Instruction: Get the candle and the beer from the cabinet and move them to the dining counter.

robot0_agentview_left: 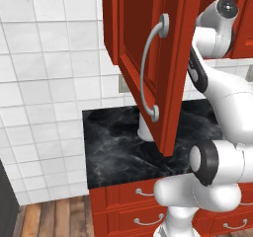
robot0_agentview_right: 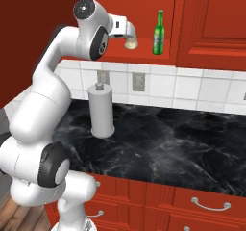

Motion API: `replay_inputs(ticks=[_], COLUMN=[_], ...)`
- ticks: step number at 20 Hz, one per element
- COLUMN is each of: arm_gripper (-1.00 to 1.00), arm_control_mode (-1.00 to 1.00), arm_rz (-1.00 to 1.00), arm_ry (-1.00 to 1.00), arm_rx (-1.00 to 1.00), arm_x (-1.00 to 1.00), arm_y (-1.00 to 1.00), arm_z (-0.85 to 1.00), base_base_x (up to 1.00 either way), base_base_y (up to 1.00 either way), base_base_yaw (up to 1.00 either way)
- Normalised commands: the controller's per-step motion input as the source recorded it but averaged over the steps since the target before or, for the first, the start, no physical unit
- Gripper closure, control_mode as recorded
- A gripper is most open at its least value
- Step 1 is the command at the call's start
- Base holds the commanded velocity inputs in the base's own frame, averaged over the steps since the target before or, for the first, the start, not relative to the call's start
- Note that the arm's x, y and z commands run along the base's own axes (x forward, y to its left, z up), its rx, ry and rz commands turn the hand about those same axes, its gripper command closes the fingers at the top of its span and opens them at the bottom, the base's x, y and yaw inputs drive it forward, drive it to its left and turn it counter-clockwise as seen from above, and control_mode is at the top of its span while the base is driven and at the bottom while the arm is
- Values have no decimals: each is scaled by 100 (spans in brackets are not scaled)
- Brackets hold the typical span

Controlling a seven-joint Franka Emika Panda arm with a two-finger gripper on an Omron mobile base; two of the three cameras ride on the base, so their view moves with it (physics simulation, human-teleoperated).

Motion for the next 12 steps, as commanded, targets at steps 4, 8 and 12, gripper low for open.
replay_inputs(ticks=[4, 8, 12], arm_gripper=[-100, -100, -100], arm_control_mode=[-100, -100, -100], arm_rz=[0, 0, 0], arm_ry=[0, 0, 0], arm_rx=[0, 0, 0], arm_x=[13, 15, 20], arm_y=[-3, -4, -5], arm_z=[-7, -4, -6], base_base_x=[0, 0, 0], base_base_y=[0, 0, 0], base_base_yaw=[0, 0, 0])
